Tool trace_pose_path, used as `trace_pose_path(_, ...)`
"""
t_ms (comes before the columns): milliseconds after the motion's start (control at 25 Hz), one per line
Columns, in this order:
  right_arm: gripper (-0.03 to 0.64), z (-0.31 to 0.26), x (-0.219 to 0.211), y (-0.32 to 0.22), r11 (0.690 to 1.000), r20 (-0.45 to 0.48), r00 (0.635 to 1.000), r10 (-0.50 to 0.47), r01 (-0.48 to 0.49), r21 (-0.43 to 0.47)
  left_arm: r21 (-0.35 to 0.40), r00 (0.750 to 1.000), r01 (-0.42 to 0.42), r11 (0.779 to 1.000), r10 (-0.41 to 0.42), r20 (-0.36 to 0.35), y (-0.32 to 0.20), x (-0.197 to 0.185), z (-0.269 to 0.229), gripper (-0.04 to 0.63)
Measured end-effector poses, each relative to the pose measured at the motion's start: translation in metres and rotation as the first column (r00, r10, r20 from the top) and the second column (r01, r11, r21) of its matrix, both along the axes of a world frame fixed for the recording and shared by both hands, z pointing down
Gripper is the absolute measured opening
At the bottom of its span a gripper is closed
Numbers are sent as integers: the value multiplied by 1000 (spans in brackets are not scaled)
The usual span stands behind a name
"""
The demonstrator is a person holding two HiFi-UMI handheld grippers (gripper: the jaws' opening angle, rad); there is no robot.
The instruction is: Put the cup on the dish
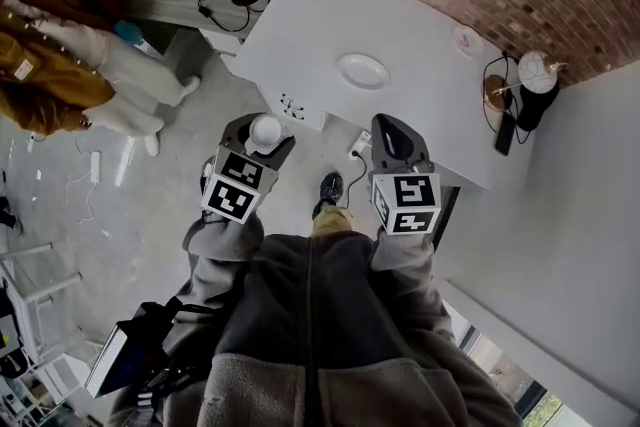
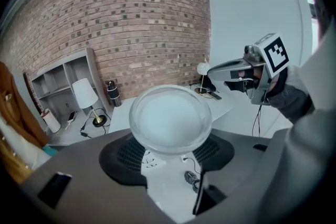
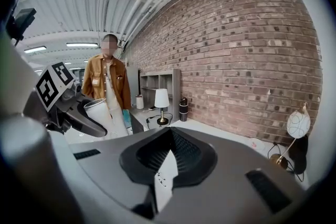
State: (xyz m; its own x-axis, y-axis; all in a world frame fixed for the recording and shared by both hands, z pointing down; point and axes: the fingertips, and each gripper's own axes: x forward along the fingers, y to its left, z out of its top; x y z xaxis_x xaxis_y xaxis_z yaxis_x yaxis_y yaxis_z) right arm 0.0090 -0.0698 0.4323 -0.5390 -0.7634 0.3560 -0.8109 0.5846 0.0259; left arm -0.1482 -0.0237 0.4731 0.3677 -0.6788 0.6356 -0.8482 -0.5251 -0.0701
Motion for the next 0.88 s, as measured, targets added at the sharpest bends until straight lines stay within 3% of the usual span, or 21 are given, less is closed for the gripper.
trace_pose_path(520, 3, 14, 49, -87, 998, 64, 998, 8, -4, -60, -40, 994, -109, 993, 109, 17, -113, 86, 11, 256)
trace_pose_path(880, 2, 34, 82, -117, 994, 55, 997, 54, -48, -100, -89, 992, -123, 988, 125, 22, -143, 104, 39, 256)
